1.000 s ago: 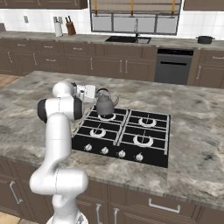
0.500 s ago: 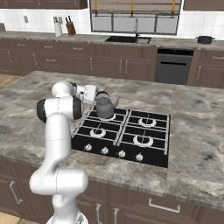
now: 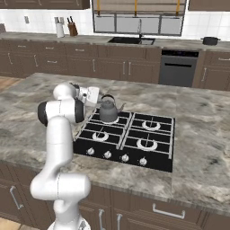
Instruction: Pick the kettle from the cabinet and place it on a stove burner. Then pick the pot from the counter and place it on another stove burner. Finally, turn both burners on.
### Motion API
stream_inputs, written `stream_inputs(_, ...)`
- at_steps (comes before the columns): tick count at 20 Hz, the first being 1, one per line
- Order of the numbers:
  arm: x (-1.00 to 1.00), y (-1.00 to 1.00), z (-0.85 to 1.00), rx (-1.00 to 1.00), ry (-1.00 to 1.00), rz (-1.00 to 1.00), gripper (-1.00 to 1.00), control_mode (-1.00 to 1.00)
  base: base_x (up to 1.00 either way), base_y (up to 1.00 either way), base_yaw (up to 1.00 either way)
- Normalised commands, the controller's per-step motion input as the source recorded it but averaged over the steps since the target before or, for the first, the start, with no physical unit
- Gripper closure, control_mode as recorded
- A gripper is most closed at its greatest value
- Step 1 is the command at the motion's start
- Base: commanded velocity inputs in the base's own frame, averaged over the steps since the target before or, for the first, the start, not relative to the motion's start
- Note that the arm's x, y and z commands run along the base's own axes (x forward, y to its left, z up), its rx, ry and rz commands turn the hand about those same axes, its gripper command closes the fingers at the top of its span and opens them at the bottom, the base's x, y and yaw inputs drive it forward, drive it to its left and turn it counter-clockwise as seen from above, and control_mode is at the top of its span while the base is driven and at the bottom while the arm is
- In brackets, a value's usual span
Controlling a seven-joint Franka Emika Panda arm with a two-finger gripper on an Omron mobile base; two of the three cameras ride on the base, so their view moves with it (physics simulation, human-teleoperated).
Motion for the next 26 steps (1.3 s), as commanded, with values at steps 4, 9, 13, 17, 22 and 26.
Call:
stream_inputs(4,-0.02,0.0,0.0,0.0,-0.12,-0.04,-1.0,-1.0,0.0,0.0,0.0)
stream_inputs(9,-0.15,0.0,-0.01,0.0,-0.12,-0.03,-1.0,-1.0,0.0,0.0,0.0)
stream_inputs(13,-0.31,0.03,-0.01,0.0,-0.09,-0.03,-1.0,-1.0,0.0,0.0,0.0)
stream_inputs(17,-0.51,0.03,0.0,0.0,-0.06,-0.02,-1.0,-1.0,0.0,0.0,0.0)
stream_inputs(22,-0.6,0.0,0.0,0.0,-0.13,0.0,-1.0,-1.0,0.0,0.0,0.0)
stream_inputs(26,-0.71,0.0,0.12,0.01,-0.15,-0.02,-1.0,-1.0,0.0,0.0,0.0)
